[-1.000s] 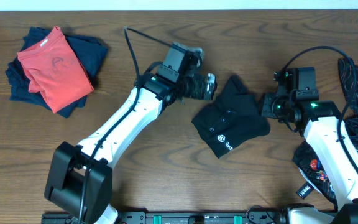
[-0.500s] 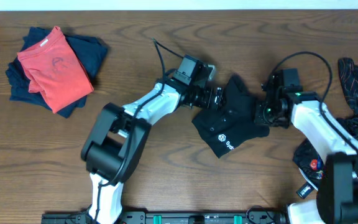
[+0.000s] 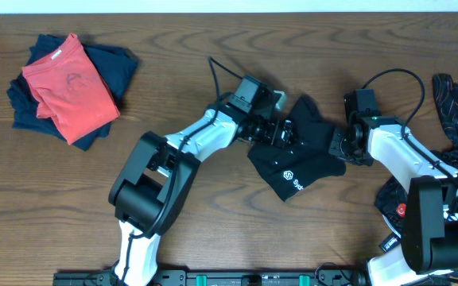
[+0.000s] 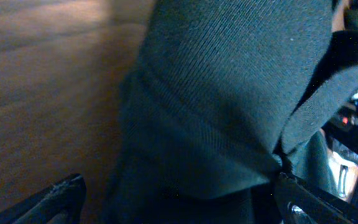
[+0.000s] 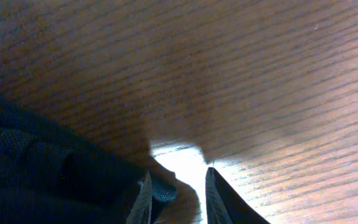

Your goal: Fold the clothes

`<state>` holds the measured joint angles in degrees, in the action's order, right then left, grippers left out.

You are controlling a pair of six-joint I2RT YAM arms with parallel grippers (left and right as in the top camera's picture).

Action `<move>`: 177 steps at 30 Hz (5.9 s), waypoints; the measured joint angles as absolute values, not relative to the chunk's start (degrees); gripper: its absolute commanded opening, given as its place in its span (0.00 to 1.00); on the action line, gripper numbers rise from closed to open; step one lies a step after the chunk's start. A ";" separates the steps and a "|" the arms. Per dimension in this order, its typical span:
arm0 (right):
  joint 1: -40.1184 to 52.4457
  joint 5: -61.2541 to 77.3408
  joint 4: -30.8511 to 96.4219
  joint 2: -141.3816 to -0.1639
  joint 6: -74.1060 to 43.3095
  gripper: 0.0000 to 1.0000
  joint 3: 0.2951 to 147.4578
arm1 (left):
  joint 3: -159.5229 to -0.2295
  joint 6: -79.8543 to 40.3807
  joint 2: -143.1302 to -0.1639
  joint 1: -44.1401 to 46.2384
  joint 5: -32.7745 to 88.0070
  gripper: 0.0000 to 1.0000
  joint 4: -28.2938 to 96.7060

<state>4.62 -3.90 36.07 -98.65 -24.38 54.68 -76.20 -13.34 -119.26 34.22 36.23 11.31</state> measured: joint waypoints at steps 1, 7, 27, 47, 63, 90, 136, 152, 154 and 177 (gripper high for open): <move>4.62 -3.90 36.10 -98.65 -24.38 0.29 54.68 | -76.20 -13.19 -119.26 34.50 36.23 0.93 11.31; 4.62 -3.66 39.40 -98.00 -24.36 0.31 54.68 | -76.20 -12.14 -119.26 35.73 36.14 0.06 11.31; 0.75 -8.01 47.13 -68.36 -22.90 0.44 54.76 | -77.06 -14.52 -119.02 27.75 36.93 0.48 29.43; 0.75 -7.99 47.51 -70.54 -22.31 0.45 54.76 | -77.62 -21.58 -117.82 21.91 37.10 0.98 21.61; 0.75 -8.01 47.55 -71.99 -22.31 0.45 54.76 | -78.54 -16.84 -120.42 30.68 35.90 0.67 17.65; 0.75 -7.99 48.60 -72.01 -22.31 0.46 54.76 | -80.40 -11.92 -101.08 7.77 25.23 0.06 18.09; 0.75 -7.94 52.60 -72.05 -21.19 0.47 54.76 | -81.34 -21.26 -111.92 -33.12 9.19 0.98 2.98; 0.75 -7.97 52.47 -72.05 -20.80 0.48 54.76 | -81.73 -22.35 -100.64 -29.15 23.35 0.98 7.66; 0.75 -7.97 52.47 -72.05 -20.80 0.48 54.76 | -81.73 -22.46 -101.41 -27.33 24.23 0.98 11.07; 0.75 -5.63 53.87 -72.12 -20.82 0.47 54.78 | -81.30 -24.29 -112.14 -22.13 14.63 0.99 -27.92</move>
